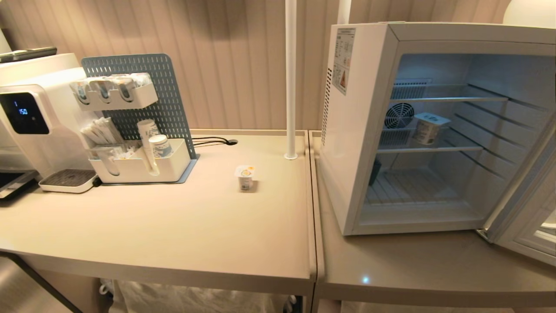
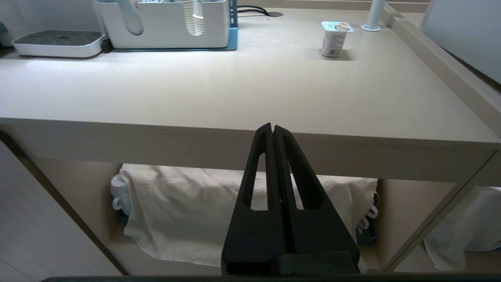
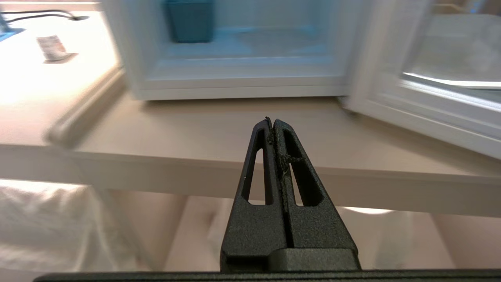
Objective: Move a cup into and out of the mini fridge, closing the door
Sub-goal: Put the yoghurt in the freezer
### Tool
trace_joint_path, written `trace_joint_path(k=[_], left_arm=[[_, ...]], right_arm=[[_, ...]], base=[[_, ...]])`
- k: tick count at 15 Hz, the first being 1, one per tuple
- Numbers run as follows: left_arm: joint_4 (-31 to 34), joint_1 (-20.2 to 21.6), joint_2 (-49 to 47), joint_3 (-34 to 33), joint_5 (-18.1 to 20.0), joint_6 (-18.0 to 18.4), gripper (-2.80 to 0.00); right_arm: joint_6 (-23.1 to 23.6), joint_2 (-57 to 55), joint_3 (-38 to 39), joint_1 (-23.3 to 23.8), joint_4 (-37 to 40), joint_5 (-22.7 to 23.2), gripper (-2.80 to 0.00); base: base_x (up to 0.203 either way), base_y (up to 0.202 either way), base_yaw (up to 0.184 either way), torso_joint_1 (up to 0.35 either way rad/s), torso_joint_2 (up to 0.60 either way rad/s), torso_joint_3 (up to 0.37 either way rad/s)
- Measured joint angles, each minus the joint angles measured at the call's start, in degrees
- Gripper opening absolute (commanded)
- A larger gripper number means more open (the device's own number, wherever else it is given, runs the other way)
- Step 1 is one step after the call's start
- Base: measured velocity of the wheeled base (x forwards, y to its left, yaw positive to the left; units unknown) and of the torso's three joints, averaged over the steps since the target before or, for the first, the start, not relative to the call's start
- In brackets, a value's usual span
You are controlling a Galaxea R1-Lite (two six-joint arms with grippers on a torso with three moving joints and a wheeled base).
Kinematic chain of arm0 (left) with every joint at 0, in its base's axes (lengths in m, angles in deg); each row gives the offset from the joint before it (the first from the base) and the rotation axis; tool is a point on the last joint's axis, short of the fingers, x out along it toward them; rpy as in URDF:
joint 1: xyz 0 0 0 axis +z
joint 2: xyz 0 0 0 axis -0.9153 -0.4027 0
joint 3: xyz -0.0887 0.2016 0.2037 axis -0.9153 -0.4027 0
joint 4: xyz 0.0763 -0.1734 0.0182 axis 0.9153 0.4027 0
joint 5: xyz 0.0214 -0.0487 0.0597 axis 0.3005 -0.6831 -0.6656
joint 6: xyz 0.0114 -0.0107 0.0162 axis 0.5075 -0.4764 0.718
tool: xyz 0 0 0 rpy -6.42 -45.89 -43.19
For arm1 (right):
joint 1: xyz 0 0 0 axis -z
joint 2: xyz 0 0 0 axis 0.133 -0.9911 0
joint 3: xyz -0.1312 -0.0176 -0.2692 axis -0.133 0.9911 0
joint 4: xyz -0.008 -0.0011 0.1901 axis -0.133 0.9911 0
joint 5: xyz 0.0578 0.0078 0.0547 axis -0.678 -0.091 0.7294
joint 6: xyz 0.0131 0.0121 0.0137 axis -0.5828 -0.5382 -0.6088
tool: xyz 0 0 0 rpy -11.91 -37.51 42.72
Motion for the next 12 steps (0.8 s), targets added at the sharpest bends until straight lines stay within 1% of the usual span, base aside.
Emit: trace_joint_path(k=[12], left_arm=[[0.0,0.0,0.0,0.0,0.0,0.1,-2.80]], right_arm=[[0.0,0.0,-0.1,0.0,0.1,0.0,-2.80]], base=[[0.000,0.192,0.001,0.003,0.00,0.003]])
